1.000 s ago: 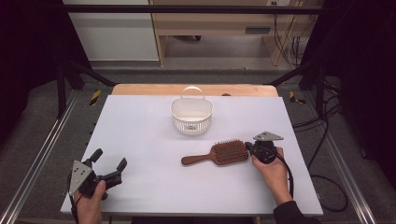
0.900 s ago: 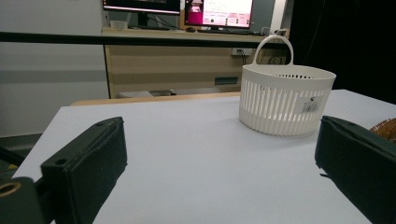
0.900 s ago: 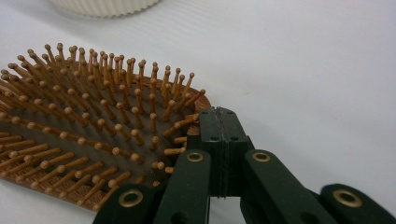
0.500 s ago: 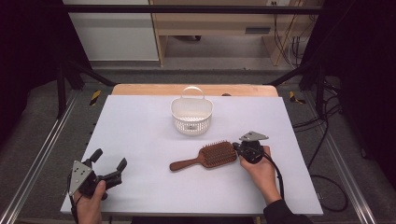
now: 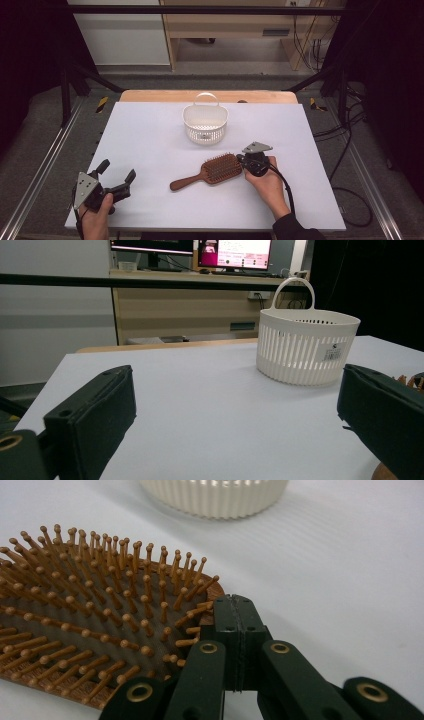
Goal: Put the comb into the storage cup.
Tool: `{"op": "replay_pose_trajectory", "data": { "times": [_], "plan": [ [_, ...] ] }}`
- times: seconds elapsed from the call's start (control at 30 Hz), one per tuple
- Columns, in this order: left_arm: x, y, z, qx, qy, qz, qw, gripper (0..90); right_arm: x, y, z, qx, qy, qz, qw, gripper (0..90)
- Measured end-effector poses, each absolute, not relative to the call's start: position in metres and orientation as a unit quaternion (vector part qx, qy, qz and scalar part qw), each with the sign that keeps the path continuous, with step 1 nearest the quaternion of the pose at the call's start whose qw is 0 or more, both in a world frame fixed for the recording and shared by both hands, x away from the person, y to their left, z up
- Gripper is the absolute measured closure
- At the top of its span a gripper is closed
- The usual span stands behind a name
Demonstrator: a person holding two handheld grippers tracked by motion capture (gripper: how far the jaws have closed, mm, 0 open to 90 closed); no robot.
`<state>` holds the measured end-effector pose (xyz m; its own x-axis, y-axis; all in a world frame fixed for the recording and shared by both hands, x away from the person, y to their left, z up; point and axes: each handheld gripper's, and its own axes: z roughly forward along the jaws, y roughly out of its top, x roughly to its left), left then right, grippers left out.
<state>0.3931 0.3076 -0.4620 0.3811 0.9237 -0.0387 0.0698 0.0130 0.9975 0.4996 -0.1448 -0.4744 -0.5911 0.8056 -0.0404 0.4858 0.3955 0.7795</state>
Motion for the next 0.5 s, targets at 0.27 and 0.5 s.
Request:
{"op": "replay_pose_trajectory", "data": {
  "times": [0.27, 0.5],
  "plan": [
    [0.394, 0.307, -0.463, 0.601, 0.415, 0.369, 0.575, 2.2, 0.494, -0.117, -0.474, 0.376, 0.82, 0.381, 0.204, 90.0],
    [0.394, 0.304, -0.463, 0.604, 0.411, 0.368, 0.575, 2.2, 0.485, -0.094, -0.475, 0.36, 0.827, 0.381, 0.202, 90.0]
  ]
}}
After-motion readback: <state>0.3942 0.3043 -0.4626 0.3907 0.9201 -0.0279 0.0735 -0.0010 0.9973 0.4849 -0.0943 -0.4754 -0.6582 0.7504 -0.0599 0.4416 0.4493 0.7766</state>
